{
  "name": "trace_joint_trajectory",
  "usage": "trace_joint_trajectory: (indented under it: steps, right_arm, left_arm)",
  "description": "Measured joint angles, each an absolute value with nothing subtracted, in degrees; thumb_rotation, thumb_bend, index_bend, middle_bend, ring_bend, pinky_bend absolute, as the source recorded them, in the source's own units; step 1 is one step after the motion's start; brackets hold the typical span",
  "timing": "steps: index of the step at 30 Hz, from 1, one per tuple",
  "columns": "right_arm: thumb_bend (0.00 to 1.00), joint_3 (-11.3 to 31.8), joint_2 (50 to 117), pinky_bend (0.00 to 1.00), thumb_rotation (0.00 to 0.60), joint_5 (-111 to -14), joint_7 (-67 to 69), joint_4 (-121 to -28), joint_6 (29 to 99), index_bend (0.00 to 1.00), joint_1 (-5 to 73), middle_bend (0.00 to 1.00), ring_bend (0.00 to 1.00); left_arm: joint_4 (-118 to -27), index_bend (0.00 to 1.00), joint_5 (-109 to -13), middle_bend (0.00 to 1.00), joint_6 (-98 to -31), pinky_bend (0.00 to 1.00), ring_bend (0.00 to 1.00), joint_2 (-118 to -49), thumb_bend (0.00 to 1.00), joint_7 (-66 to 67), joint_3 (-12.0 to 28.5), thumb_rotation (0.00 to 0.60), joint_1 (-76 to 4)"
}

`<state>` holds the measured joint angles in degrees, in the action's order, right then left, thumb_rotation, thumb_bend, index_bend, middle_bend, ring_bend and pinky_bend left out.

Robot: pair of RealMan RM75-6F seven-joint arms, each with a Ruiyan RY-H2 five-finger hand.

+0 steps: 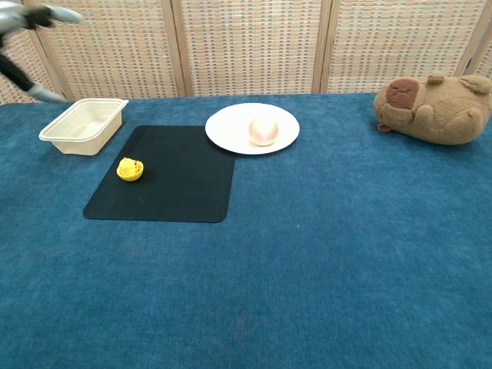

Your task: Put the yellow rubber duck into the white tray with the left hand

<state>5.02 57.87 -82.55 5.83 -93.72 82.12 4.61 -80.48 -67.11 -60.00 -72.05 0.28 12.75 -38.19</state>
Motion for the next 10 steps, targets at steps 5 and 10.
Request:
trace_joint_trajectory:
  steps: [5,10]
  right_arm:
    - [0.0,4.7,57.7,0.0,0.6,-83.2,6.0,-93.8,82.6,0.0,4.3,0.0,0.0]
    - [0.0,4.4,57.7,0.0,0.6,-83.9,5.7,-93.9,83.1,0.0,4.1,0.0,0.0]
  left_arm:
    - [-90.2,0.0,-68.6,0.0,-71.0,0.0,0.0,-65.6,0.07,-0.6,9.7,0.6,-27.1]
    - [-97.0,0.0,-71.9,0.0,-79.1,0.0,0.0,-60.5,0.07,-1.6,3.5,0.6,-17.0]
